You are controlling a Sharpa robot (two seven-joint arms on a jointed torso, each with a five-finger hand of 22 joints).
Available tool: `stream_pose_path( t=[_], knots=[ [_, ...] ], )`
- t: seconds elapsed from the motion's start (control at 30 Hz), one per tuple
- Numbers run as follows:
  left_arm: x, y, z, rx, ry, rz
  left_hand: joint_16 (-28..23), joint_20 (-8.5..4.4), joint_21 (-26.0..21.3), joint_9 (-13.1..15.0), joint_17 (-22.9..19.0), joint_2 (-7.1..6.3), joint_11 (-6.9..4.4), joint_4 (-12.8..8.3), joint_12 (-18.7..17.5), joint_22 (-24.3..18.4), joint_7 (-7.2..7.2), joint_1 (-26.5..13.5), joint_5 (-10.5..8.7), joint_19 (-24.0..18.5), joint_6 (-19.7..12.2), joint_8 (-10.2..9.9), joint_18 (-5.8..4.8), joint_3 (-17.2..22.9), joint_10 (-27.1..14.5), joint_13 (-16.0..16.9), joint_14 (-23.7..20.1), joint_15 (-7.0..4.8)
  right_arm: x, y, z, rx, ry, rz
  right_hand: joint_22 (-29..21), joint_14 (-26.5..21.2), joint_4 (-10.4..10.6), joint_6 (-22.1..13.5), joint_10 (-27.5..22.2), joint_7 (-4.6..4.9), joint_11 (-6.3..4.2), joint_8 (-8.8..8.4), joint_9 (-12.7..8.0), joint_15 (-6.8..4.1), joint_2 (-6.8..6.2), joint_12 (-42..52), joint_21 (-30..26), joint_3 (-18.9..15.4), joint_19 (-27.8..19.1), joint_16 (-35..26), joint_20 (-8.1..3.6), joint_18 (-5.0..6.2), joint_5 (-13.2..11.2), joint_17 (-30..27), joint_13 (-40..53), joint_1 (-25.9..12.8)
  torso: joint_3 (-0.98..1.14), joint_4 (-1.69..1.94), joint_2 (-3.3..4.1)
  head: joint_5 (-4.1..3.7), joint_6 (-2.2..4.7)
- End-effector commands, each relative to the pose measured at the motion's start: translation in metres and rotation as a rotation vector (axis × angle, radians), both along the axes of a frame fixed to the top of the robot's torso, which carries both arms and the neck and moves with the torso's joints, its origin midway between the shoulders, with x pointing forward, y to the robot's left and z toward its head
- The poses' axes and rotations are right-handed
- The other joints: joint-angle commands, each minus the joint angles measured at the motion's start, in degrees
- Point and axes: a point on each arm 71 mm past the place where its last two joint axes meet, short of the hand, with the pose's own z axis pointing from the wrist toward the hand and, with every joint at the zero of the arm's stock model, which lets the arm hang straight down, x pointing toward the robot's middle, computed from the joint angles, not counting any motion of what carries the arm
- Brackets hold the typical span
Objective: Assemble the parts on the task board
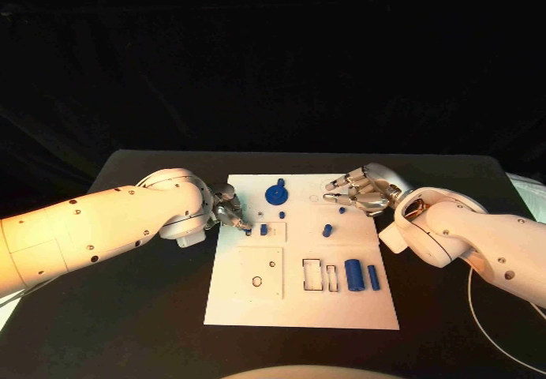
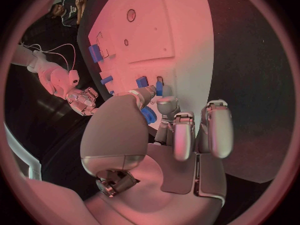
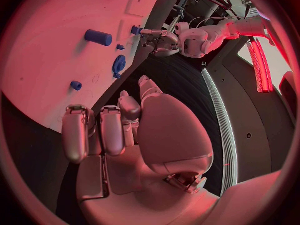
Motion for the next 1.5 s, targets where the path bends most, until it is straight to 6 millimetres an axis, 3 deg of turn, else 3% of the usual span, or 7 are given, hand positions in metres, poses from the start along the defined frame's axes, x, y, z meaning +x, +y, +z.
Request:
stream_pose_path(
  t=[0.03,0.27,0.47,0.9,1.5],
  knots=[
    [-0.0007,-0.0008,-0.0017,0.037,0.009,-0.023,0.18,0.17,0.38,0.12,15.09,0.31,-0.06,-7.71,0.16,7.35,-0.28,-0.12,0.23,2.19,0.08,0.41,0.08,8.12,0.49,-0.11,5.96,-0.03,-0.0009,0.0014,0.0007,0.003,-0.012,0.009,-0.08,2.28,-0.07,0.25,-0.35,-0.13,0.16,0.13,0.03,-0.22,0.56,-0.11,-0.29,-0.25,-0.46,-0.35,0.02,1.1,0.23,-0.38,-0.27,-0.07,0.06,0.11,-0.04,0.07,-0.11],
    [-0.0001,-0.0009,-0.003,0.049,0.015,-0.026,0.18,0.16,0.38,0.14,15.09,0.28,-0.07,-7.75,0.1,7.35,-0.29,-0.19,0.27,2.2,0.11,0.45,0.08,8.21,0.5,-0.22,5.96,-0.04,-0.0015,0.0026,0.0008,0.004,-0.012,0.012,-0.25,2.23,-0.07,0.24,-0.43,-0.13,0.16,0.12,0.02,-0.22,0.58,-0.26,-0.38,-0.25,-0.57,-0.51,0.02,1.14,0.25,-0.59,-0.38,-0.06,0.07,-0.03,-0.03,0.11,-0.22],
    [-0.0002,-0.0011,-0.0034,0.048,0.018,-0.035,0.18,0.14,0.48,0.16,15.09,0.18,-0.1,-7.86,0.23,7.46,-0.32,-0.31,0.32,2.25,0.17,0.51,0.05,8.34,0.66,-0.09,5.96,-0.05,-0.0015,0.0023,0.0003,0.001,-0.007,0.015,-0.39,2.21,-0.08,0.22,-0.48,-0.13,0.16,0.11,0.02,-0.22,0.62,-0.34,-0.47,-0.25,-0.66,-0.56,0.02,1.18,0.28,-0.64,-0.45,-0.04,0.08,0.06,-0.04,0.31,-0.47],
    [-0.0015,-0.0041,-0.0043,0.048,0.028,-0.056,0.18,0.12,0.61,0.18,15.09,-0.02,-0.15,-8.07,0.52,7.6,-0.38,-0.52,0.35,2.31,0.31,0.61,0.01,8.55,0.98,0.19,5.96,-0.06,-0.0018,0.0029,-0.0001,-0.005,-0.004,0.024,-0.45,2.19,-0.08,0.19,-0.53,-0.12,0.17,0.1,0.01,-0.22,0.61,-0.39,-0.51,-0.31,-0.7,-0.64,0.02,1.19,0.3,-0.71,-0.5,-0.04,0.09,-0.04,-0.04,0.65,-0.3],
    [-0.0034,-0.0088,-0.0055,0.064,0.046,-0.067,0.18,0.11,0.65,0.19,15.09,-0.05,-0.18,-8.15,0.83,7.66,-0.43,-0.87,0.37,2.34,0.53,0.73,-0.01,8.78,1.36,0.51,5.96,-0.06,-0.0015,0.0025,-0.0006,-0.008,-0.001,0.025,-0.47,2.19,-0.14,0.19,-0.52,-0.13,0.16,0.09,0.01,-0.23,0.62,-0.36,-0.53,-0.31,-0.71,-0.65,0.01,1.2,0.31,-0.71,-0.49,0.06,0.06,0.06,-0.06,0.41,-0.49]
  ],
)
